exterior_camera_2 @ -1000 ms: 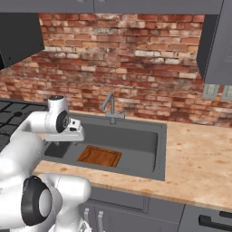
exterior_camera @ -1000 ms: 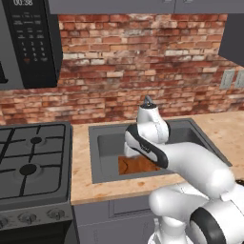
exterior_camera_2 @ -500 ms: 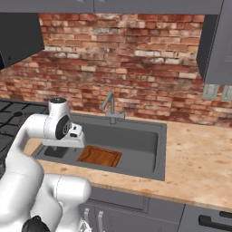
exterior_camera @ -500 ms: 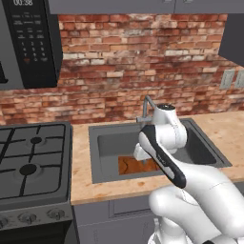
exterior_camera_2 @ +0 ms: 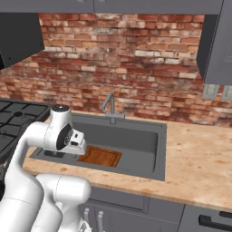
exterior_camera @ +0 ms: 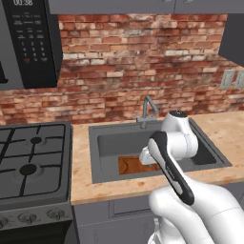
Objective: Move the cutting board and knife to the sink. Then move spray from the cabinet to the counter.
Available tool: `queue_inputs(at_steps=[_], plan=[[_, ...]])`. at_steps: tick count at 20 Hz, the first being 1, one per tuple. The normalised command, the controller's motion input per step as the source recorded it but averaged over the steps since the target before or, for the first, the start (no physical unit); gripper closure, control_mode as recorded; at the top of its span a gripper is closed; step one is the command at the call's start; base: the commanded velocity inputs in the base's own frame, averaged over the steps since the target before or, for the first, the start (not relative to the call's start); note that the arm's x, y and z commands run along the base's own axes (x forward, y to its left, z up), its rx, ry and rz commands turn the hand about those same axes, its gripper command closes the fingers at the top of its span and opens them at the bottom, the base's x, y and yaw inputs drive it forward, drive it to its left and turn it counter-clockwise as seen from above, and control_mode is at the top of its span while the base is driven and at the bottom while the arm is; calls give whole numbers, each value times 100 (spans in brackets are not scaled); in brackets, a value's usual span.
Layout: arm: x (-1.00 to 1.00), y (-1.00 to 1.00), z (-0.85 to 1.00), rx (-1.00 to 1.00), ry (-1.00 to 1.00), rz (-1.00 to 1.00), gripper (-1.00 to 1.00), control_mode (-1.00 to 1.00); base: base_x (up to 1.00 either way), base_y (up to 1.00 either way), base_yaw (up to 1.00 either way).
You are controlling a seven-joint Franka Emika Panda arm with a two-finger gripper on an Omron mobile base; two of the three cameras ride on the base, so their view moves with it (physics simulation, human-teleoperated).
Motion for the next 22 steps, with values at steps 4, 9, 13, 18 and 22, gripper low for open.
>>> queue_inputs(at_steps=[4,9,13,18,22], plan=[[0,0,0,0,0,0,-100,100,-4,0,0],[0,0,0,0,0,0,-100,100,-47,3,0],[0,0,0,0,0,0,-100,100,-66,5,1],[0,0,0,0,0,0,-100,100,-64,19,0],[0,0,0,0,0,0,-100,100,-34,53,-8]])
